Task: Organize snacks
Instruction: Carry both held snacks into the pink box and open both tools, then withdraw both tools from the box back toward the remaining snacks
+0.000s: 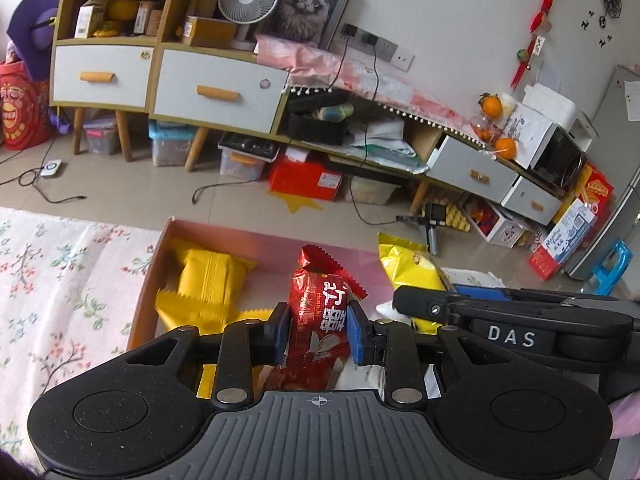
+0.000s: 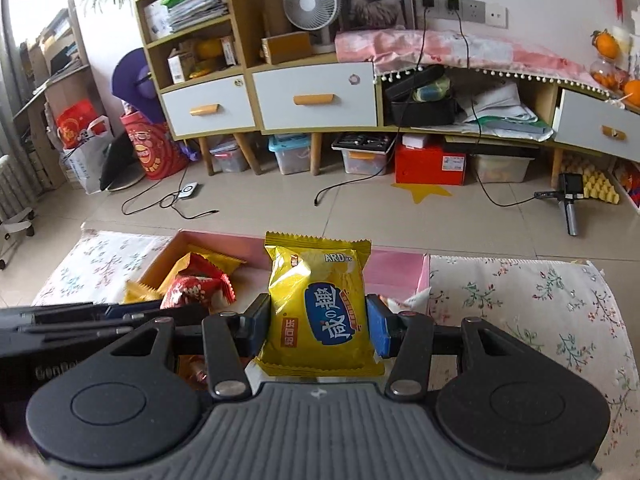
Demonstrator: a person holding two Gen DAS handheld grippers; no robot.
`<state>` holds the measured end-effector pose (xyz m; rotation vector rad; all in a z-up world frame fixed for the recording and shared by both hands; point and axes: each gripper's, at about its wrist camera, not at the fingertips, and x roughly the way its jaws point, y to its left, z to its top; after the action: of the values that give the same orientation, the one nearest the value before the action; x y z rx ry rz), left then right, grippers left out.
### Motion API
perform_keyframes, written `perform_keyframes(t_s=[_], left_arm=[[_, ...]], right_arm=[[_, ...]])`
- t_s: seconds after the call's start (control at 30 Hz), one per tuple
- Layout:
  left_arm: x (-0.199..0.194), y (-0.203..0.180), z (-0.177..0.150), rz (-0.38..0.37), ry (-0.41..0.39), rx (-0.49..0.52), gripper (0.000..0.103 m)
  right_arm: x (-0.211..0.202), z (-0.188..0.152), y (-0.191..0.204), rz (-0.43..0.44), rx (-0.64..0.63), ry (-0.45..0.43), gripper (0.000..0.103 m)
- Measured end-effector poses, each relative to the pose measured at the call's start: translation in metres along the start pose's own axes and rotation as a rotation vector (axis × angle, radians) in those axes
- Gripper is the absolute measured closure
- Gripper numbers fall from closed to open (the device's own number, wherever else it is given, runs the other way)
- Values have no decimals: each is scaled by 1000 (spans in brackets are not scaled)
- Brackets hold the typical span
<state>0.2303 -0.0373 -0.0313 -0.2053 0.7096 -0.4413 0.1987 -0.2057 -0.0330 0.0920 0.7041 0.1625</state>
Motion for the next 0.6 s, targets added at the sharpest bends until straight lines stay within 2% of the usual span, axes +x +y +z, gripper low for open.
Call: perform_keyframes(t_s=[0.27, 0.37, 0.43, 0.6], left_arm=[[6, -1, 2, 10, -23, 8, 72], [3, 0, 2, 5, -34, -4, 62], [-1, -1, 1, 8, -44, -3, 50], [-11, -5, -1, 10, -45, 10, 39]], right_arm=[[5, -2, 0, -21, 17, 12, 55], [1, 0, -1, -28, 23, 3, 48], [-2, 1, -3, -33, 27, -1, 47], [-12, 1, -7, -39, 37, -6, 40]])
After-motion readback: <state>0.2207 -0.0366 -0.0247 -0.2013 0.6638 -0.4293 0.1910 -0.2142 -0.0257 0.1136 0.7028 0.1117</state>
